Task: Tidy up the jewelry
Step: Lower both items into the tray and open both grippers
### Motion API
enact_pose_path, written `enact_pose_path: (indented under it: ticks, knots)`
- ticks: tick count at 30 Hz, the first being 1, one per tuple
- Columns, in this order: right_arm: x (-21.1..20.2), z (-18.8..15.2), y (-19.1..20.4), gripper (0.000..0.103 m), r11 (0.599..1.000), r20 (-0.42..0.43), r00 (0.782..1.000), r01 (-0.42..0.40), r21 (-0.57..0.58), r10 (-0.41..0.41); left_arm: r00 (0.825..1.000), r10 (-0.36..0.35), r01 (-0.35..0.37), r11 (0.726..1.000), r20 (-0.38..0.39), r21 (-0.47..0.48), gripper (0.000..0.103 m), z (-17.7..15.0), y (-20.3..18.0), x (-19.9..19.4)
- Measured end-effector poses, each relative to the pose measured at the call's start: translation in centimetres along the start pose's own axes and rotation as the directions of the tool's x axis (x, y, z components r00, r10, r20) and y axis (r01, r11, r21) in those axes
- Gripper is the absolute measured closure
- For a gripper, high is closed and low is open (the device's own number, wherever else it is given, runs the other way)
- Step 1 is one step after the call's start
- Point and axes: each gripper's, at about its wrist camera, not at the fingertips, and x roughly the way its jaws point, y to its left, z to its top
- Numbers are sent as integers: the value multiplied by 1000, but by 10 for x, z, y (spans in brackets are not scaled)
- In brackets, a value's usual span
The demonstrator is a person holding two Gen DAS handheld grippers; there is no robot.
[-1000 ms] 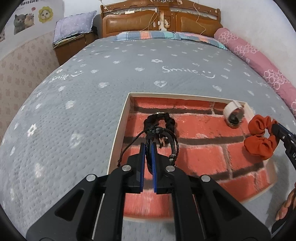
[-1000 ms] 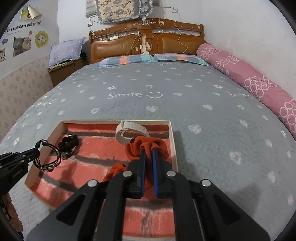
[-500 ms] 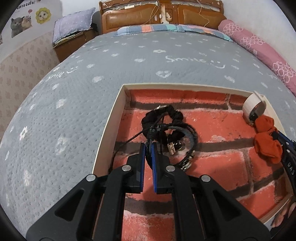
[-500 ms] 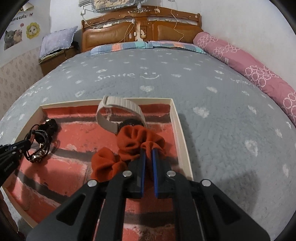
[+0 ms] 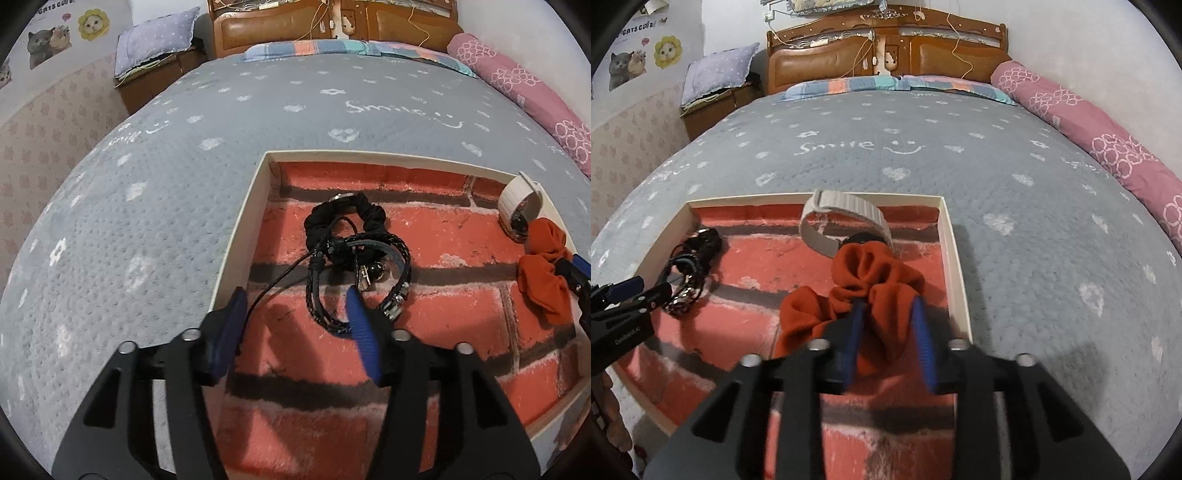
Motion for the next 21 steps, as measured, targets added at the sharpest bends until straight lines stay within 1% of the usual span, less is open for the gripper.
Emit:
enact_pose_path:
  ticks: [1, 3, 4, 5, 7, 9, 11, 13, 16, 17, 19, 21]
  knots:
    - [-4, 0, -1, 61, 1000, -1, 1000, -4, -4, 4, 1000, 1, -1, 1000, 1, -1, 37, 0, 1, -3]
    - [-13, -1, -4, 58, 1000, 3, 1000, -18, -1, 18, 1000, -15, 15, 1000, 11, -13, 31, -1, 7, -15]
    - [-18, -1, -5, 54, 1000, 7, 1000, -28, 6, 28, 1000, -11, 11, 1000, 16, -18, 25, -1, 9, -20]
    - [-21, 0, -7, 53, 999, 10, 999, -34, 11, 34, 1000, -8, 8, 1000, 23, -23, 21, -1, 11, -26]
    - [-32, 0, -10, 52, 999, 22, 999, -34, 19, 34, 999, -14, 15, 999, 39, -29, 20, -1, 16, -40]
    - [-43, 0, -11, 46, 999, 32, 999, -30, 16, 30, 999, -13, 14, 999, 47, -34, 18, -2, 21, -52]
    - [-56, 0, -15, 38, 1000, 56, 998, -19, 13, 18, 998, -12, 14, 999, 62, -43, 15, -3, 27, -66]
    - [-68, -1, -19, 35, 1000, 74, 997, -19, 23, 18, 997, -8, 12, 999, 80, -50, 12, -6, 34, -80]
    - [-82, -3, -26, 33, 999, 78, 997, -20, 33, 17, 996, 9, -5, 999, 91, -52, 10, -10, 40, -96]
    - [-86, -4, -27, 28, 1000, 79, 997, -13, 27, 11, 995, 13, -7, 998, 94, -55, 10, -12, 42, -100]
    - [-95, -6, -29, 24, 1000, 89, 996, -2, 16, 1, 995, 8, -1, 997, 100, -72, 8, -18, 47, -110]
    - [-103, -7, -31, 24, 1000, 97, 995, 6, 9, -7, 996, 3, 5, 996, 94, -85, 8, -24, 52, -116]
